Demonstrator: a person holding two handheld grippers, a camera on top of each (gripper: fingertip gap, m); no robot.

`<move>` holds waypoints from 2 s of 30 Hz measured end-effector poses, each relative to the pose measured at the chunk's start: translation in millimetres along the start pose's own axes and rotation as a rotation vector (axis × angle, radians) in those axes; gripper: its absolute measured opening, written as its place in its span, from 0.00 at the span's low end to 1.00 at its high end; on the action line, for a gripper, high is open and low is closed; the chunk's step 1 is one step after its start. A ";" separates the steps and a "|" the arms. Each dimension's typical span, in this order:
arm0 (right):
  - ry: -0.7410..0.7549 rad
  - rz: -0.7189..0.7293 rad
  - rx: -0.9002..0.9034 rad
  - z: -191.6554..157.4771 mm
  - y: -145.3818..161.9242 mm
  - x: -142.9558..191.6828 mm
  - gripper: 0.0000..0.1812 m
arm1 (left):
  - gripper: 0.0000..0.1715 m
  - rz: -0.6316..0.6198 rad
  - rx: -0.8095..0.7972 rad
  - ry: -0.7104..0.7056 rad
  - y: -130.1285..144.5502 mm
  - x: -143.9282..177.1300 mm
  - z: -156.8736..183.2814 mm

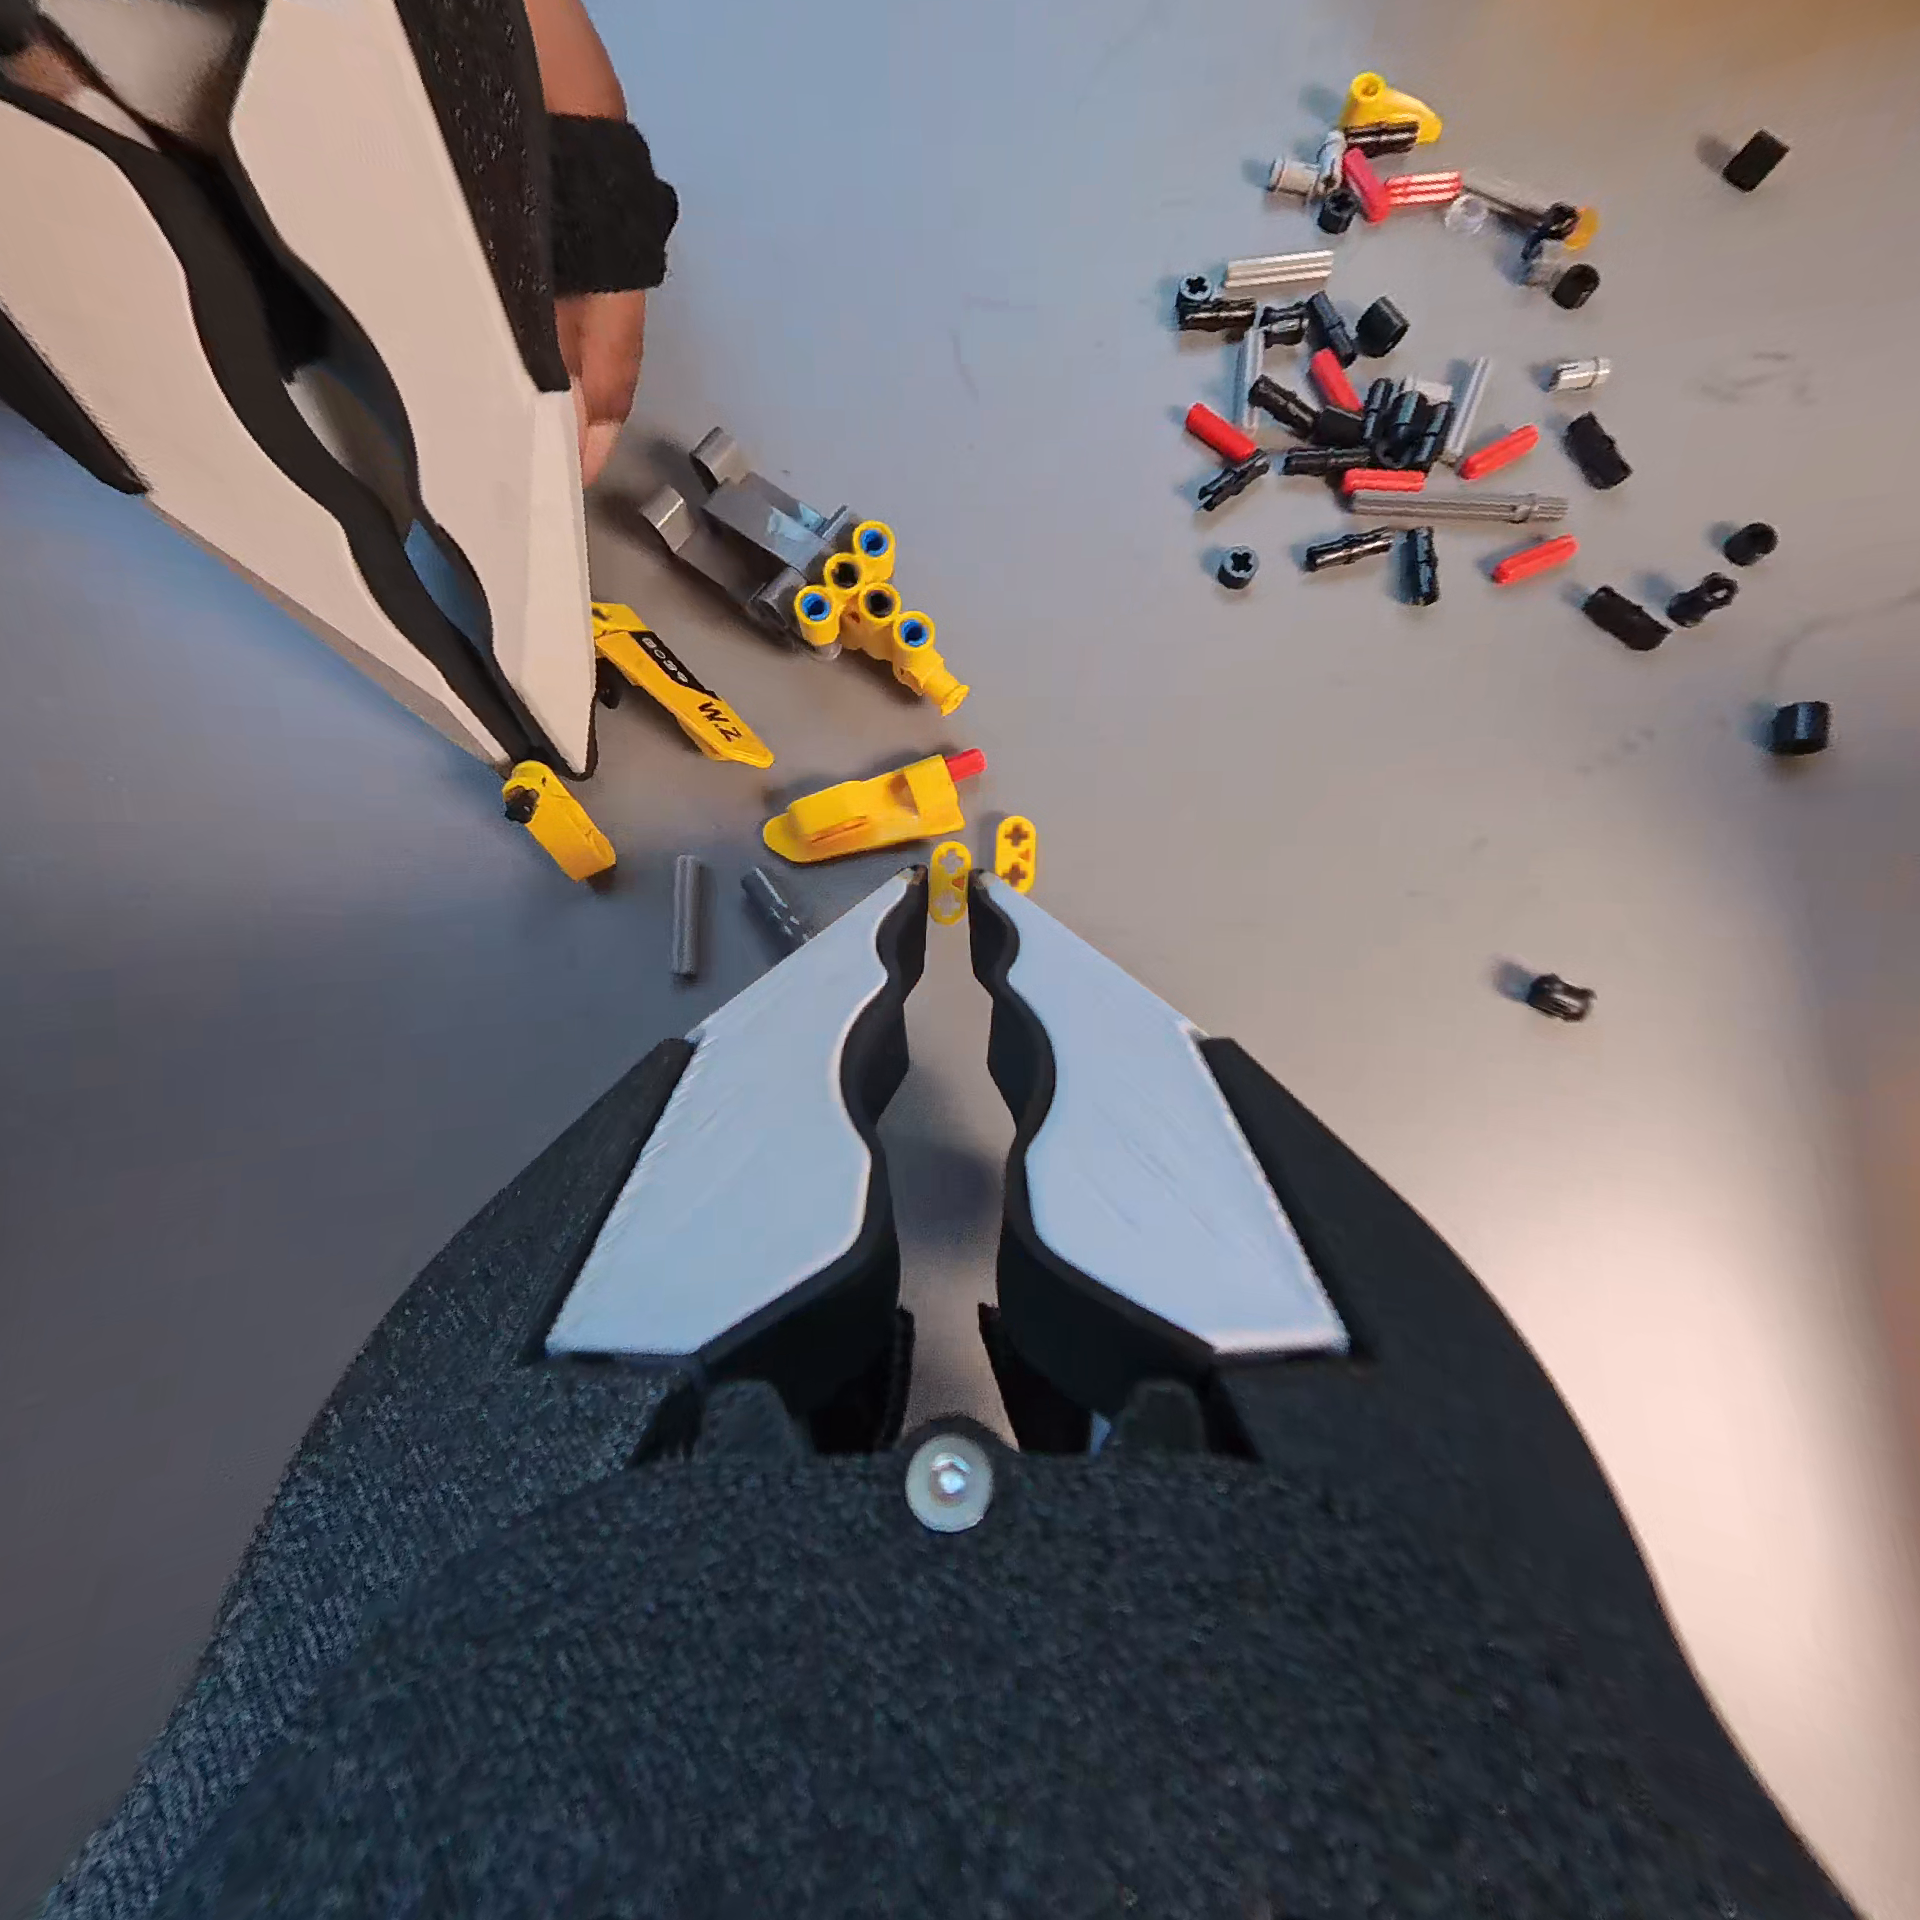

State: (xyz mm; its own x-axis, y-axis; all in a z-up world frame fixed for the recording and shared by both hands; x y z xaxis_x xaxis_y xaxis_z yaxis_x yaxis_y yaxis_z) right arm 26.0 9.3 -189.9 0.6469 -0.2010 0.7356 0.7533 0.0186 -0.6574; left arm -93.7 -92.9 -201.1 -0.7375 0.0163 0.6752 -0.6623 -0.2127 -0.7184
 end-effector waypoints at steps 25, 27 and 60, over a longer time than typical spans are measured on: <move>-0.108 0.075 0.175 21.9 -1.7 -15.7 0.07 | 0.02 0.009 0.010 0.008 0.6 0.3 -0.5; -0.099 0.083 0.174 21.2 -0.5 -15.0 0.07 | 0.02 0.010 0.009 0.010 0.5 0.3 -0.6; 0.885 -0.067 -0.441 345.1 162.9 209.3 0.12 | 0.02 0.018 -0.019 0.009 1.1 -0.5 -0.9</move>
State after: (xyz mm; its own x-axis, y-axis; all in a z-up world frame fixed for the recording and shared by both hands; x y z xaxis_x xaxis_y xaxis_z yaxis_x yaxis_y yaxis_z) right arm 325.0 308.3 -86.6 0.1469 -0.8510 0.5042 0.5574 -0.3499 -0.7530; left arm -94.1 -92.3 -202.4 -0.7501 0.0213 0.6610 -0.6516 -0.1948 -0.7331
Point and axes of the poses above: each gripper's, where its closed fingertips meet, x back along the fingers, y out of its underside, z = x × y across the jaws, the point moved 8 cm from there along x, back along the fingers, and after that the axes turned 13 degrees about y, right-handed, at the moved point
